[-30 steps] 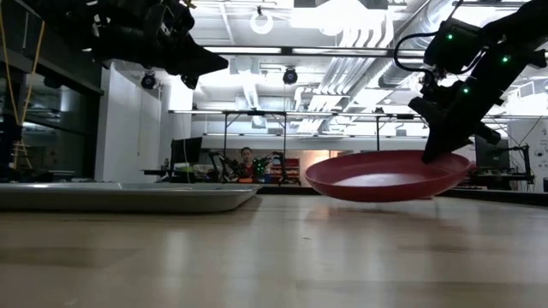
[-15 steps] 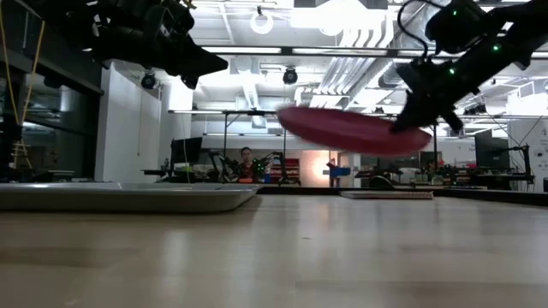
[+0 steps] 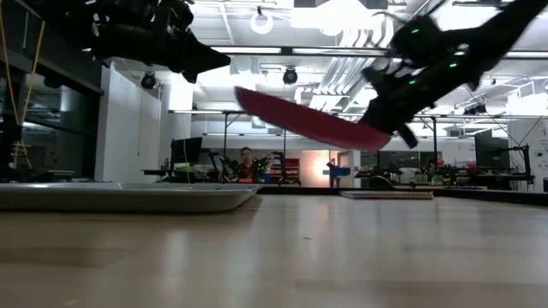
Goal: Pick and place plate/cup/fork/spoon on tray
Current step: Put the pink plate on the center of the gray serving tray
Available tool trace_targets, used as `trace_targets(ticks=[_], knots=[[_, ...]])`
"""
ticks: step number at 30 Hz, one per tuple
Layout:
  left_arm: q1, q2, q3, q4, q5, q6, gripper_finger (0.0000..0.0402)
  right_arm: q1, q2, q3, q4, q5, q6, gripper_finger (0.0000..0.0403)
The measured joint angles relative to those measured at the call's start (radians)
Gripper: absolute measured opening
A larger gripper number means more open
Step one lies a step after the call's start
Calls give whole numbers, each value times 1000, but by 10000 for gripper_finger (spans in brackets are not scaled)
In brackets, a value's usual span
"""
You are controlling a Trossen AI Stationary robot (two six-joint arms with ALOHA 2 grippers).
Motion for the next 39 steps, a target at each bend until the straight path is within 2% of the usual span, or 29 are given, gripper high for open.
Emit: trace_targets(ticks=[10, 22, 31, 39], knots=[[-83, -80, 0, 5, -13, 83, 0, 42, 408, 355, 8, -15, -157, 0], [-123, -107, 0, 4, -14, 84, 0, 65, 800, 813, 9, -147, -234, 0], [-123, -107, 0, 5, -14, 84, 0, 66, 1009, 995, 78, -183, -187, 0], [-123, -107, 0, -3, -50, 85, 0, 81, 1044, 1035, 75, -120, -167, 0]])
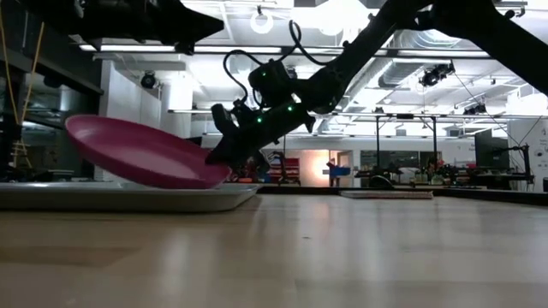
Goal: Pick and place plate/cup/fork/spoon on tray
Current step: Put the pink plate on the center of the gray serving tray, then put the orange fork on the gray serving tray to the bottom of the yellow spoon
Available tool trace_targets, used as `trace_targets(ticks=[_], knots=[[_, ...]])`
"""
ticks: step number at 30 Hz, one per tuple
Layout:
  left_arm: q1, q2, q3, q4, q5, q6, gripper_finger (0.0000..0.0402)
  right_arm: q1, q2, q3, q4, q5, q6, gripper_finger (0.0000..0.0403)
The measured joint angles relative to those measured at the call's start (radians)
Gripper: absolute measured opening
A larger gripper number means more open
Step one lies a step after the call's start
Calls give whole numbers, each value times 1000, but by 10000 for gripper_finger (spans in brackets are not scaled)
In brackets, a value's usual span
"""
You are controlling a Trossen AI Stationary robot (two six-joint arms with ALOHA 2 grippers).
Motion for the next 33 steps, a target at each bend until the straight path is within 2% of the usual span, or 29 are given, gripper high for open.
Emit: trace_targets(ticks=[6, 9, 19, 24, 28, 30, 33], knots=[[0, 0, 0, -8, -55, 0, 0, -1, 0, 0, -2, 1, 17, 1], [0, 0, 0, -8, -57, 0, 0, -1, 0, 0, -1, 1, 17, 15], [0, 0, 0, -16, -58, -1, 0, -1, -1, 0, 5, 1, -24, 145], [0, 0, 0, -17, -58, -1, 0, -23, -15, 0, -3, -16, -72, 182], [0, 0, 0, -34, -58, -1, 0, -67, -62, 0, -98, -25, -112, 190], [0, 0, 0, -40, -58, -1, 0, -85, -98, 0, -153, -63, -152, 189], [0, 0, 0, -47, -58, -1, 0, -89, -161, 0, -295, -75, -235, 185]])
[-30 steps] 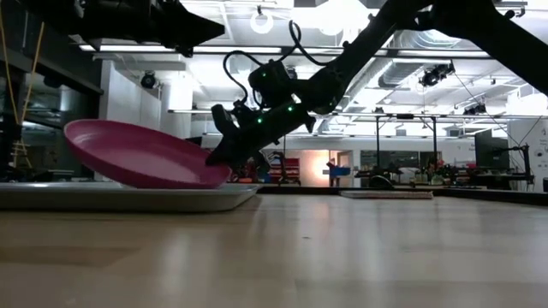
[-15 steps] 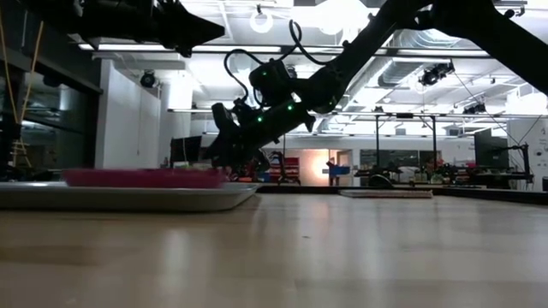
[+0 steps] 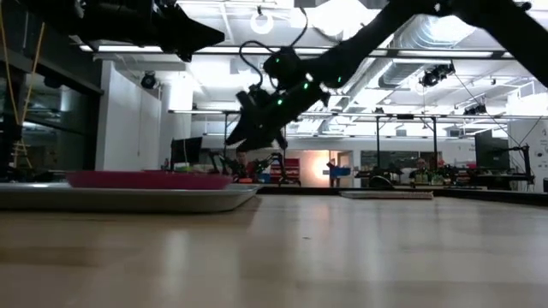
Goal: Pick and place plate/cup/fork/spoon on tray
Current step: Put the orange fork on the gray serving tray to the bottom of the yellow spoon
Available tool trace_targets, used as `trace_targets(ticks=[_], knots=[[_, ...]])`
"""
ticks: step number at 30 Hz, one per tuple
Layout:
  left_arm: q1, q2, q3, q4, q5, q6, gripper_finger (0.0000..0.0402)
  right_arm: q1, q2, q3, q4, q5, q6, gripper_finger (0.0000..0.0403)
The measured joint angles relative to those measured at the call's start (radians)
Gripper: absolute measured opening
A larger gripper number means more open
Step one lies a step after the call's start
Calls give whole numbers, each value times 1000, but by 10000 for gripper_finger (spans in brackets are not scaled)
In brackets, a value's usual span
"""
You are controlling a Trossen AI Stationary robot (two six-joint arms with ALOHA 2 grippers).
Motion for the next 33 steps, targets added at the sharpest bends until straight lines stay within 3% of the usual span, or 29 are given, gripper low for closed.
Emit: trace_targets(ticks=[5, 10, 17, 23, 28, 33], knots=[[0, 0, 0, -22, 0, 0, 0, 21, -123, -76, -160, 85, -104, 181], [0, 0, 0, -30, 0, -8, 0, 62, -357, -368, -54, 148, -75, 181], [-1, 9, 0, -41, 0, -49, 0, 165, -730, -883, 403, 214, 61, 181], [-5, 24, 1, -5, 6, -165, 6, 242, -867, -1146, 867, 214, 83, 181], [-62, 25, 1, -63, 68, -262, 57, 281, -871, -1197, 968, 255, 76, 181], [-193, 28, 0, -106, 54, -290, 148, 320, -865, -1196, 930, 299, 90, 181]])
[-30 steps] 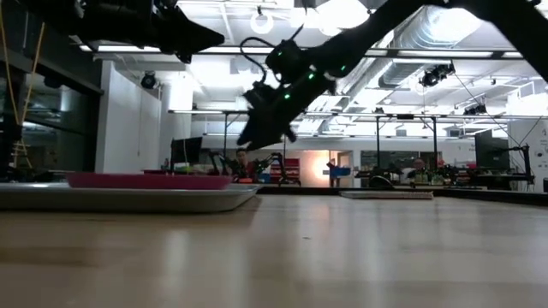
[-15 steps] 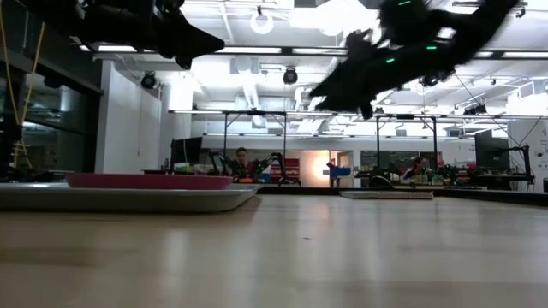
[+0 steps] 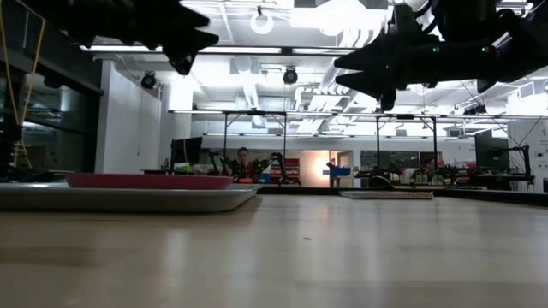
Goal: Pick and place plate/cup/fork/spoon on tray
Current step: Put the orange fork on the gray serving tray to the bottom of the yellow spoon
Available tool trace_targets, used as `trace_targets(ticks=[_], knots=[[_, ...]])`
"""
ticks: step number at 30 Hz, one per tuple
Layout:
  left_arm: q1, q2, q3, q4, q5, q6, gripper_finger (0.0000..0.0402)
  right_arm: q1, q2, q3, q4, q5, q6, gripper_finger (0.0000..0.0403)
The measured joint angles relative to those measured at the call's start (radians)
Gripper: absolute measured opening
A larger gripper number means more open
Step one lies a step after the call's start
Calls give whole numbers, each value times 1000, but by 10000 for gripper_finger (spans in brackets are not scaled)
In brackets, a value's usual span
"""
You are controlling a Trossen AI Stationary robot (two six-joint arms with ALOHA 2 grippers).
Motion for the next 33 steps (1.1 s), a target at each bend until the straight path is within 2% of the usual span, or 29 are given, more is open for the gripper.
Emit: trace_targets(ticks=[3, 6, 10, 12, 18, 22, 28, 33], knots=[[-91, 0, 33, -82, -32, -11, 204, 20, 0, 0, -3, 18, 15, 181], [-207, 0, 115, -290, -136, -46, 244, 43, 0, 0, -3, 47, 15, 181], [-388, 31, 209, -599, -329, -188, 267, 68, 0, 0, -15, 65, 14, 181], [-474, 50, 229, -679, -382, -313, 269, 77, 1, 0, -19, 77, 13, 181], [-701, 183, 230, -735, -422, -682, 263, 83, 1, 0, -32, 91, 15, 181], [-807, 318, 230, -738, -433, -844, 262, 82, 1, 0, -41, 92, 14, 181], [-891, 493, 230, -635, -338, -1027, 262, 82, 1, 0, -48, 92, 12, 181], [-939, 605, 290, -617, -325, -1056, 262, 82, 1, 0, -48, 92, 12, 181]])
